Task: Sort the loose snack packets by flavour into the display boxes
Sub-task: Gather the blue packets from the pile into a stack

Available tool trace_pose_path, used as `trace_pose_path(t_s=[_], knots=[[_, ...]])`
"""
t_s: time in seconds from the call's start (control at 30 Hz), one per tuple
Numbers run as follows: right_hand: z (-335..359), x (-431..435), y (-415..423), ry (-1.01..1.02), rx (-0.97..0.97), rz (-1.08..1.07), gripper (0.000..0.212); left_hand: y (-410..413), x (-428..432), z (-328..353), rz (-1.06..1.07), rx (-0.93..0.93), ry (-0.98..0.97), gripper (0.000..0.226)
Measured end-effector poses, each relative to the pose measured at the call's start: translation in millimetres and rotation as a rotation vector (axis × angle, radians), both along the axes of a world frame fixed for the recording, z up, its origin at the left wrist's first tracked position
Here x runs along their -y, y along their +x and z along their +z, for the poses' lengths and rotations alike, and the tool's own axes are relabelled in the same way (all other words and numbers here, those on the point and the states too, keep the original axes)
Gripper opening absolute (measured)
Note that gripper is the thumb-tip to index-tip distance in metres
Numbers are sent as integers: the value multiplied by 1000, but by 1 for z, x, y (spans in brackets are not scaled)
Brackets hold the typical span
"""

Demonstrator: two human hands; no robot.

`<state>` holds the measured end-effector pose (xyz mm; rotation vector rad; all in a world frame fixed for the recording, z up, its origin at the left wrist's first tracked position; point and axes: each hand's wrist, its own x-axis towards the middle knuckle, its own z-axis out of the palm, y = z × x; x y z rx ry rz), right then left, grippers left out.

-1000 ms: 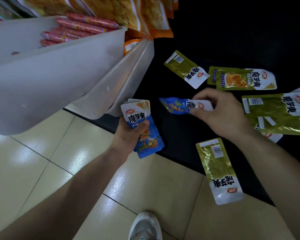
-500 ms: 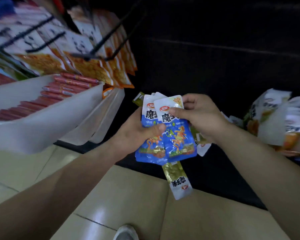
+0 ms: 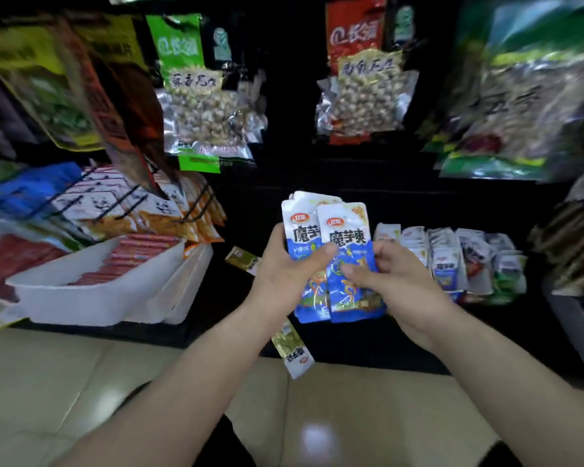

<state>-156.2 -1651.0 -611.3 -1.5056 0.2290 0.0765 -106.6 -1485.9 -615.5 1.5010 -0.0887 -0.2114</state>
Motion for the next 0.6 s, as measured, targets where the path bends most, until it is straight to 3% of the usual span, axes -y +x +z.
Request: trace_pose_path(t_s=[0.27, 0.37, 0.43, 0.5, 0.6], knots=[[-41, 32, -67, 53, -57, 63, 36, -59, 44, -39, -59, -170, -25, 34], [-51, 35, -54, 0, -28, 56, 34, -55, 47, -49, -45, -387, -189, 49], [-59, 34, -45, 12, -28, 19, 33, -48, 46, -54, -19, -480, -265, 39], [-68, 32, -38, 36, -42, -2, 32, -42, 44, -58, -12, -442, -223, 25], [-79, 31, -29, 64, -47, -18, 32, -36, 43, -65, -49, -347, -148, 28]])
